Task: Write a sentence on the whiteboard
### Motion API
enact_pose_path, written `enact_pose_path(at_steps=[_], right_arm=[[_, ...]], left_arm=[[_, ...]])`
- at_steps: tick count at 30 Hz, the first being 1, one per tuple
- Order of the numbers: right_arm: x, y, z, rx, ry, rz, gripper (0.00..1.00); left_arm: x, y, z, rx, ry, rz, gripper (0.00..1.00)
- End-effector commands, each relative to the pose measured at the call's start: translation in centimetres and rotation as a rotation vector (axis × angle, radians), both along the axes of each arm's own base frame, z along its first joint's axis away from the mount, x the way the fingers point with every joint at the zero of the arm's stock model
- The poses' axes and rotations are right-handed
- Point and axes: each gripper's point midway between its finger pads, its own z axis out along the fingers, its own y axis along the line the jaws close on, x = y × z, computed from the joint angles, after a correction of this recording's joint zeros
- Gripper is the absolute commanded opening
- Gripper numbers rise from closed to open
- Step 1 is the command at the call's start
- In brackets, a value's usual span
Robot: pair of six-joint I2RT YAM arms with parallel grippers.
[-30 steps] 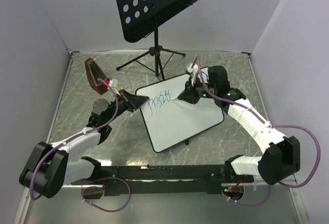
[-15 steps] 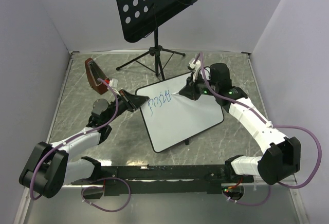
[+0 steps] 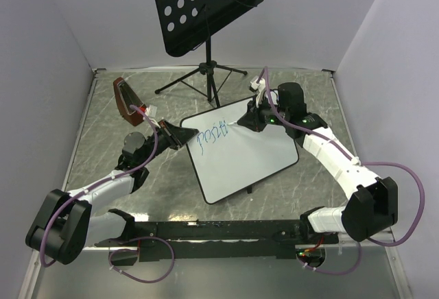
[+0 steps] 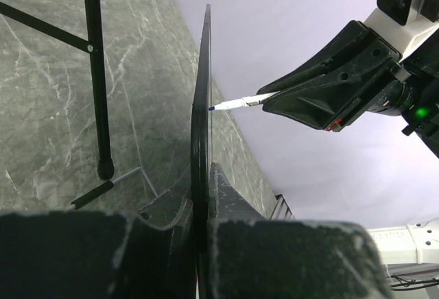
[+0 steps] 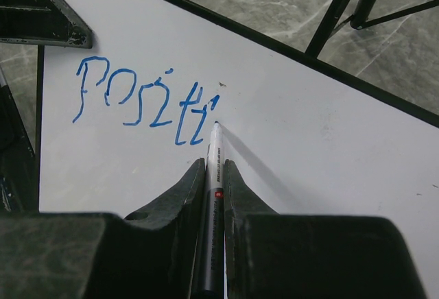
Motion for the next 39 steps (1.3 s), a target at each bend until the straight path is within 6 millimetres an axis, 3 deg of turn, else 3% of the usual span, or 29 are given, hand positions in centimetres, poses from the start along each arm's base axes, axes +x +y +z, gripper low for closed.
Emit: enact_pose_path(at_steps=[1, 17, 39], right_arm=[[0.5, -0.1, 1.3, 0.007, -0.044, -0.005, 0.00], [-1.9, -1.0, -0.3, -0.023, -0.025, 0.021, 0.00], [2.6, -0.8, 3.3, 0.006, -0.097, -0.051, 0.00]], left_arm=[[-0.8, -0.3, 4.3, -0.046, -0.188, -0.034, 0.01], [-0.7, -0.4, 4.3, -0.047, -0.184, -0.031, 0.01], [-0.8, -0.4, 4.2, -0.047, -0.185, -0.037, 0.01]])
